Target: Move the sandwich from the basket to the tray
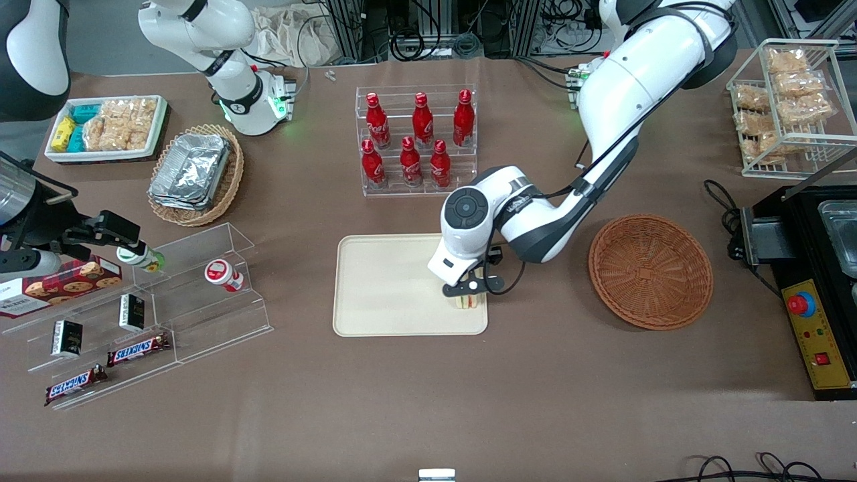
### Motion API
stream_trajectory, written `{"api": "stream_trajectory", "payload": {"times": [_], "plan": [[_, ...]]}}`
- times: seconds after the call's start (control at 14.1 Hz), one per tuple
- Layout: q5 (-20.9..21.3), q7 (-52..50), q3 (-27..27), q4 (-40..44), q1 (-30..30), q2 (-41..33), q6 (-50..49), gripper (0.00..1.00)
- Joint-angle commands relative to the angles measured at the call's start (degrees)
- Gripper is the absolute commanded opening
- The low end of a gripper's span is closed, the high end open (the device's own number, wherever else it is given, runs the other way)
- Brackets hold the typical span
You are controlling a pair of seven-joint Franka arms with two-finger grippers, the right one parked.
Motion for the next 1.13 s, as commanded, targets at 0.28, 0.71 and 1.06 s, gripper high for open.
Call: {"api": "stream_trajectory", "payload": {"times": [0.28,0.71,1.06], "plan": [[-7.61,18.25,-1.95,-1.97,10.35,-15.51,-16.09,0.87],[-10.07,34.59,-1.95,-1.27,19.05,-24.66,-22.79,0.96],[-13.93,36.99,-1.69,-0.47,25.29,-27.30,-26.39,1.00]]}}
